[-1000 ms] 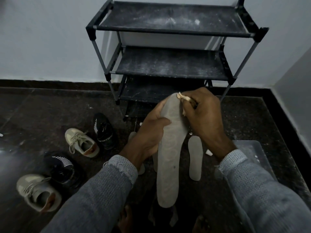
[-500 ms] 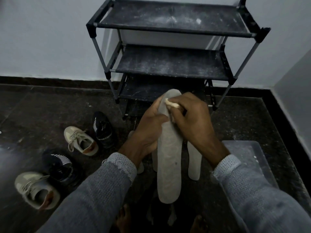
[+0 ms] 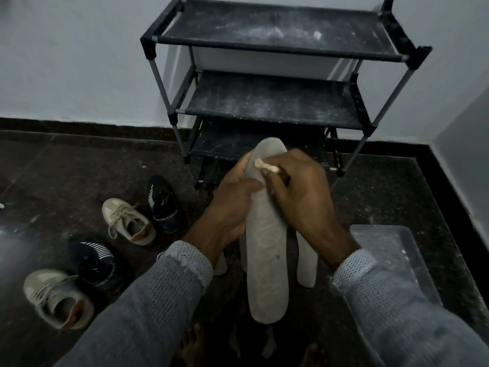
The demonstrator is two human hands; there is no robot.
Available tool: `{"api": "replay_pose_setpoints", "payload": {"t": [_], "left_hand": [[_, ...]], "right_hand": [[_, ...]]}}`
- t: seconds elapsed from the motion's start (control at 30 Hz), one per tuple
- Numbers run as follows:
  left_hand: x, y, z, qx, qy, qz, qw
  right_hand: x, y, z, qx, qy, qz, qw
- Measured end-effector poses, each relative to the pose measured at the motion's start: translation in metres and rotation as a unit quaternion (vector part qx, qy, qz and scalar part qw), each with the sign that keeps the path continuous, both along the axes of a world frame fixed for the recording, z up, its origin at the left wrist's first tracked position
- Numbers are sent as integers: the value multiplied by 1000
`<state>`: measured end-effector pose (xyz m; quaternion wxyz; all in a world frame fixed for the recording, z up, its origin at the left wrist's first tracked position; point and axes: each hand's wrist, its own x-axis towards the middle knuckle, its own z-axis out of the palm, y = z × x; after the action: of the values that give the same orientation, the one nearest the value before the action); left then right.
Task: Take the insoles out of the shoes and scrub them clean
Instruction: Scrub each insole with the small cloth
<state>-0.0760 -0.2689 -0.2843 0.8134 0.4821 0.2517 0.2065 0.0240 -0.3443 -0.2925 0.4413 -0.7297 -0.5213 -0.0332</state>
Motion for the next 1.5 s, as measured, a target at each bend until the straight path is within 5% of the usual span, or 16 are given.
{"api": "replay_pose_setpoints", "payload": {"t": [0.13, 0.33, 0.53, 0.73, 0.93, 1.1, 1.3, 1.5], "left_hand": [[-1, 0, 3, -2, 3, 2, 1000], [1, -2, 3, -12, -17, -2, 1000], [1, -1, 2, 0, 10, -6, 1000], [2, -5, 0, -4, -7, -33, 999], [1, -4, 0, 57, 46, -49, 996], [2, -4, -4, 79, 44, -41, 995], [1, -3, -4, 104, 52, -51, 992], [2, -1, -9, 86, 51, -38, 994]], "right_hand": [[21, -5, -1, 17, 22, -106, 994], [-3, -1, 0, -2, 1, 27, 1000], [22, -3, -1, 20, 16, -110, 994], [0, 2, 4, 21, -2, 25, 999], [27, -3, 7, 37, 39, -109, 993], [7, 2, 6, 14, 0, 28, 1000], [27, -1, 5, 13, 13, -86, 996], [3, 4, 4, 7, 7, 12, 1000]]}}
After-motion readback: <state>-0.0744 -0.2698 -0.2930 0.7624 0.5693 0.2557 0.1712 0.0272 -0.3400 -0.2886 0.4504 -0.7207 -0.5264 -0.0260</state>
